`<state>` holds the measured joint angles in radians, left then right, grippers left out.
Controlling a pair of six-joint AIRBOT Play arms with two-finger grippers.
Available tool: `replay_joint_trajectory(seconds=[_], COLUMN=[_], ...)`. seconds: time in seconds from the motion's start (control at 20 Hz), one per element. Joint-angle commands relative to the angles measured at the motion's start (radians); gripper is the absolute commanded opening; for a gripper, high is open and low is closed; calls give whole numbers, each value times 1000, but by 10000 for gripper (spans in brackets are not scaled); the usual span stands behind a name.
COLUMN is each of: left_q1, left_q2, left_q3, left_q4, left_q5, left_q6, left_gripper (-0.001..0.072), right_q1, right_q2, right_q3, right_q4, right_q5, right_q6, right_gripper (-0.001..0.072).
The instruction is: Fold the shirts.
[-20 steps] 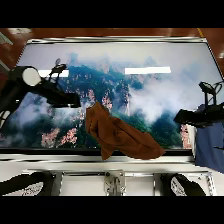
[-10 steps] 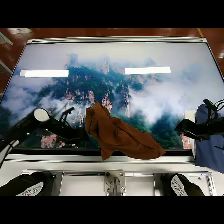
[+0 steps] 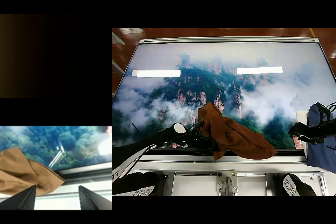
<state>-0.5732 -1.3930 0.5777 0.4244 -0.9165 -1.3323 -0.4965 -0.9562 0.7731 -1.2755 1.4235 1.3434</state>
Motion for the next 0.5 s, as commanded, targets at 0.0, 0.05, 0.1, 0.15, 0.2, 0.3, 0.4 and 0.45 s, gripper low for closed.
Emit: replay_joint_trajectory(seconds=[0.0, 0.05, 0.1, 0.15, 0.2, 0.3, 0.4, 0.45], left_q1=[-29, -28, -28, -28, -28, -28, -28, -28], left_q2=[-79, -92, -97, -97, -97, -97, -94, -88], left_q3=[-3, -1, 0, 0, 0, 2, 3, 3], left_q4=[-103, -106, -112, -117, -121, -119, -119, -118], left_q5=[35, 35, 42, 50, 55, 57, 56, 56], left_q6=[68, 77, 82, 81, 80, 81, 96, 103], left_gripper=[533, 484, 432, 355, 249, 45, 38, 37], right_q1=[0, 0, 0, 0, 0, 0, 0, 0], right_q2=[-1, -1, -1, -1, -1, -1, -3, -15], right_q3=[0, -1, -1, -4, -15, -69, -139, -170], right_q4=[-13, -13, -13, -14, -13, -12, -13, -10], right_q5=[19, 27, 37, 47, 57, 65, 58, 50], right_q6=[21, 21, 21, 20, 20, 14, 1, -3], right_gripper=[637, 637, 636, 637, 637, 637, 637, 637])
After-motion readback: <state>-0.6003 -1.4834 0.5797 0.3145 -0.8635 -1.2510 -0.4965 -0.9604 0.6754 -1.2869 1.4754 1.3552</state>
